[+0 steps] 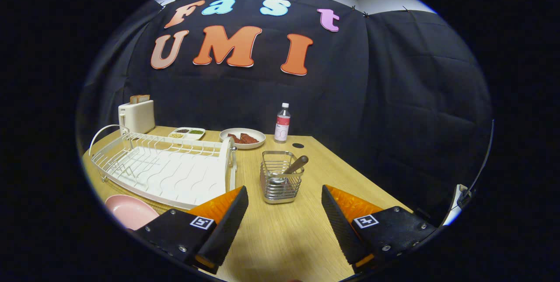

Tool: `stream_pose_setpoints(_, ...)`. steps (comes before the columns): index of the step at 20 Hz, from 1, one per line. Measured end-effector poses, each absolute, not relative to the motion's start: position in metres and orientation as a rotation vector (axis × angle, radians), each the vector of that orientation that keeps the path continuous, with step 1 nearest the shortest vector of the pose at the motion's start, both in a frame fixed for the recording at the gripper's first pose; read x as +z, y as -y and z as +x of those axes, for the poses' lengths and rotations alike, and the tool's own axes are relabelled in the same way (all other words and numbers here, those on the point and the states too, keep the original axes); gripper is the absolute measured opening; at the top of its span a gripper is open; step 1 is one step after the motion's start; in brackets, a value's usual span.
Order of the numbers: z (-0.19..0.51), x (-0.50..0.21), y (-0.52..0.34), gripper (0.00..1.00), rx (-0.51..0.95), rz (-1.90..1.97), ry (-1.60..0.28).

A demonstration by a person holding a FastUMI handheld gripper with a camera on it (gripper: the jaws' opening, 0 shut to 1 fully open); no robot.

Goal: Take the plate from the dish rack, then take the spoon from the basket and place it into the plate.

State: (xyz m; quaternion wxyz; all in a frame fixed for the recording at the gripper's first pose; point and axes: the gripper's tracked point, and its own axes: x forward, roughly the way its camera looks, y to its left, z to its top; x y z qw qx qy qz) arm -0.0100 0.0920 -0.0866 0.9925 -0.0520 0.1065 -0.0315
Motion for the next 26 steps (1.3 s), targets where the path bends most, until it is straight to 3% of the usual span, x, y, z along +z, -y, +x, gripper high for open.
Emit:
stream_pose_setpoints(8, 0.052, -0.085, -0.073, 0.99, -0.052, -0.035, -0.121)
stream_pose_setpoints(10, 0.061, -0.089, -0.077, 0.93, -0.035, -0.012, -0.112)
stream_pose_setpoints(19, 0.081, -0.097, -0.096, 0.28, 0.023, 0.000, -0.102)
stream_pose_setpoints(21, 0.081, -0.096, -0.105, 0.18, 0.057, 0.015, -0.104)
stream_pose_setpoints(26, 0.083, -0.094, -0.111, 0.07, 0.067, -0.010, -0.099)
